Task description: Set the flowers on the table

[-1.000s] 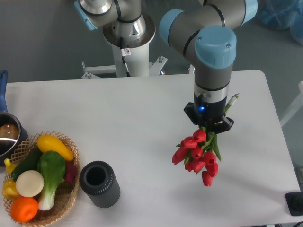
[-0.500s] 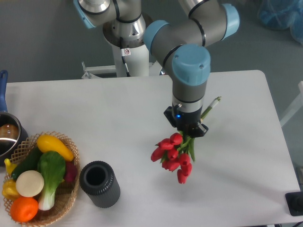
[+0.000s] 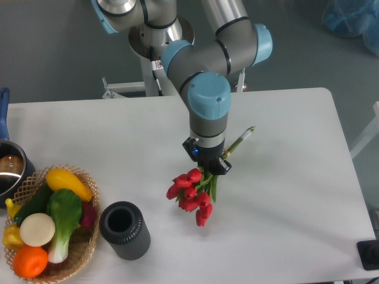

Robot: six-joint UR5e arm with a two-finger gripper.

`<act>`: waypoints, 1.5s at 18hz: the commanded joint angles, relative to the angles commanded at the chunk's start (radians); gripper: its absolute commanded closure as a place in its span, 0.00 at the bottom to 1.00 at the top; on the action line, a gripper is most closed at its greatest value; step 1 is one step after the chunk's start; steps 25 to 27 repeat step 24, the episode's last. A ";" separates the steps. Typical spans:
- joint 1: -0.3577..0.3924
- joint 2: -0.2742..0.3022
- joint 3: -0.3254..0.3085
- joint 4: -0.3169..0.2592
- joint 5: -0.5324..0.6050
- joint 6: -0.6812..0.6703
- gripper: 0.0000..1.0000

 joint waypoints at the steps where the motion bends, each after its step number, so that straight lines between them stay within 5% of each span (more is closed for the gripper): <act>1: 0.000 0.000 -0.002 0.000 0.000 0.000 0.60; 4: 0.000 0.002 -0.005 0.005 -0.002 0.002 0.45; 5: 0.000 0.002 -0.006 0.017 -0.009 0.002 0.35; 6: 0.000 0.002 -0.011 0.031 -0.014 0.000 0.09; 7: 0.000 0.005 -0.012 0.046 -0.014 -0.003 0.00; 12: 0.011 0.023 -0.008 0.129 -0.014 -0.011 0.00; 27: 0.120 0.089 -0.008 0.127 -0.014 0.002 0.00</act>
